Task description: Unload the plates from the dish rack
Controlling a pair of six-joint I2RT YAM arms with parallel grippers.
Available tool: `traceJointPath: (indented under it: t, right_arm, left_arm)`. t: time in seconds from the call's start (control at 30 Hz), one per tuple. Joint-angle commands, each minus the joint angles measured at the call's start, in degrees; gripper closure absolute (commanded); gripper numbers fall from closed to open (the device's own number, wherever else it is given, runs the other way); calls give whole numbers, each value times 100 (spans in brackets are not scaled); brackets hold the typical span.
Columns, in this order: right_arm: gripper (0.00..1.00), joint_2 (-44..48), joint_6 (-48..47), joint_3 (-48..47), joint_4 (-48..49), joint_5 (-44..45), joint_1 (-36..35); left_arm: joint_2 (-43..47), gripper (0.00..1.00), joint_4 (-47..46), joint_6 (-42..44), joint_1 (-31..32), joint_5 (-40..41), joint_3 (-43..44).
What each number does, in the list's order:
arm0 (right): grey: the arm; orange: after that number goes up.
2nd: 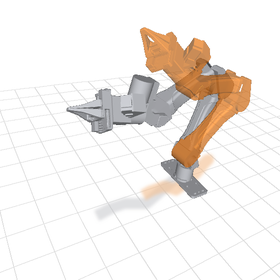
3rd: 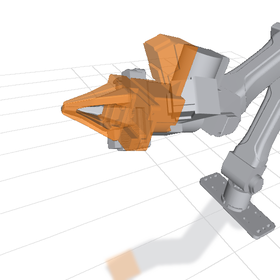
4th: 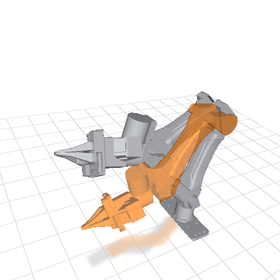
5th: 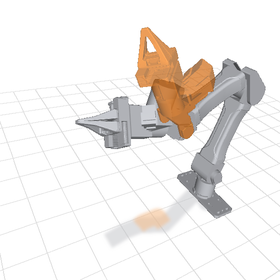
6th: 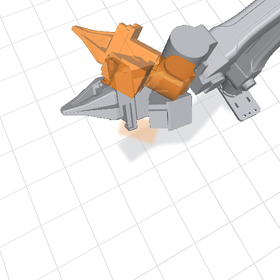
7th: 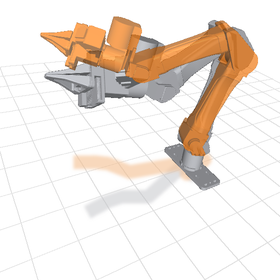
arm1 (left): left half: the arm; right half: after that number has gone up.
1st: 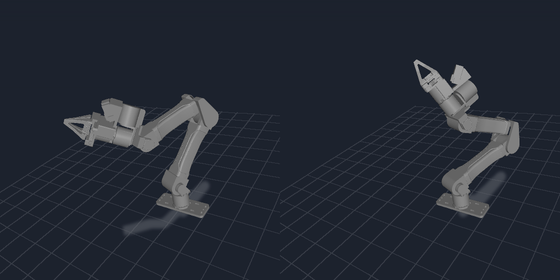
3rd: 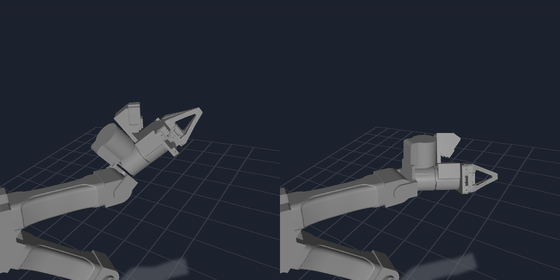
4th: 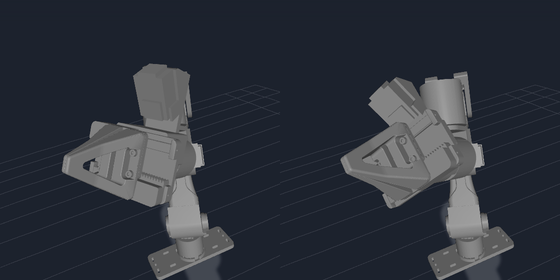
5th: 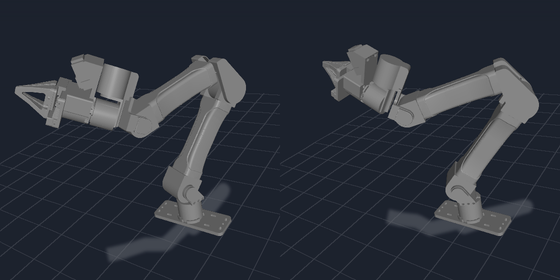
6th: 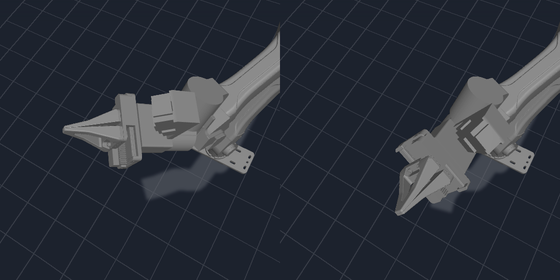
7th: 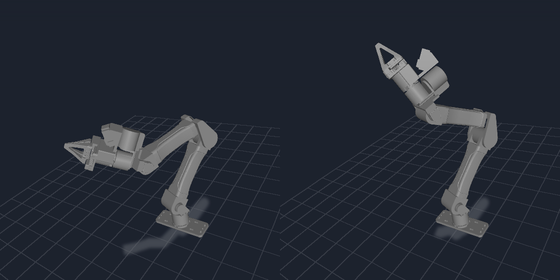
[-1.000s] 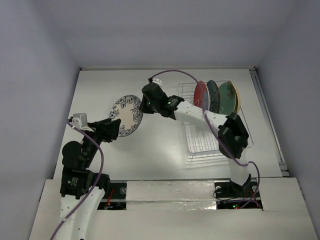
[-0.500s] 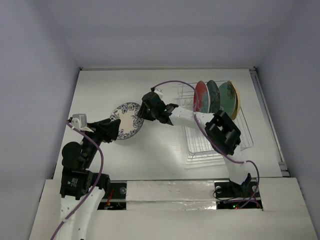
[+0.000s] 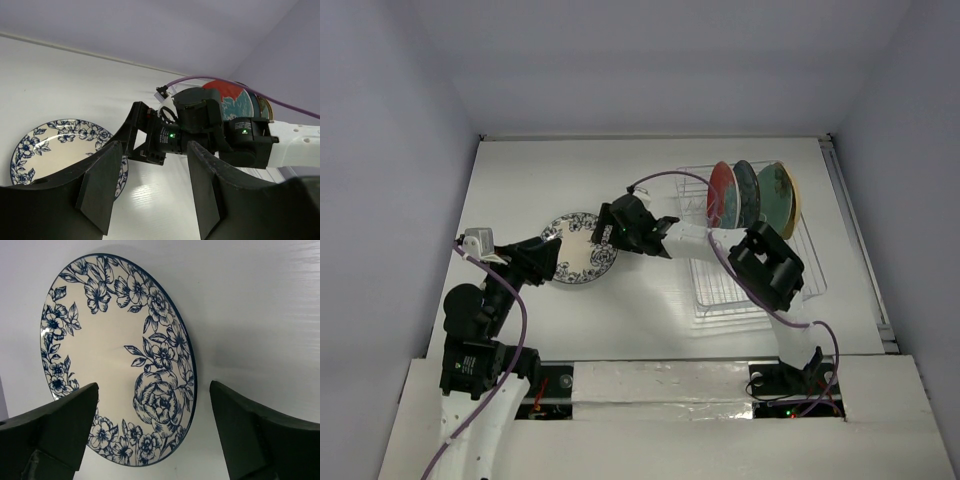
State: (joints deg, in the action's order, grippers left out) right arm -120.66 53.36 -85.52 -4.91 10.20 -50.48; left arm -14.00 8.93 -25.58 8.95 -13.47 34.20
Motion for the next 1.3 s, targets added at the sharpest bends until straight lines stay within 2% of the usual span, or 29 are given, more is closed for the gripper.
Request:
traceJointPath:
  t: [0.0,0.13,0.2,0.27,0.33,0.37,0.5,0.63,0.73,0.77,0.87,1.27]
  right_arm:
    - [0,587,-378,-307,-349,342,-6]
    - [0,1026,-993,-492,-1046,781,-6]
    - [8,1472,-1485,-449,-1414,1229,-6]
    - [37,1808,-2021,-405,-1733,1948,-6]
    - [76,2352,-2303,-256,-2162,2519,-6]
    - [100,2511,-2409,-203,-2338,3010,-6]
    - [100,3267,-2936,26,-3093,3664,432]
    - [100,3680,-3007,-9,-3666,4043,776]
    - [73,3936,-3086,44,-3824,3912,1170]
    - [58,3988,-3173,87,-3825,3702,1302]
    - [46,3954,-3428,149,-3799,3184,1734]
    - [47,3075,-3754,-53,-3570,2733,2041]
  left_arm:
    - [73,48,-199,18,28,-41,17]
    - [99,48,-181,10,28,3,26]
    - [125,48,-181,1,28,3,17]
    - [108,48,-190,9,28,-15,17]
    - [73,48,-190,10,28,-32,17]
    - [64,48,-207,10,28,-50,17]
    - [46,48,-225,9,28,-103,8]
    - [73,48,-225,1,28,-120,8]
    - [90,48,-225,1,28,-120,8]
    - [99,48,-234,9,28,-129,8]
    - [99,48,-234,1,28,-129,8]
    - [99,48,-234,10,28,-155,8]
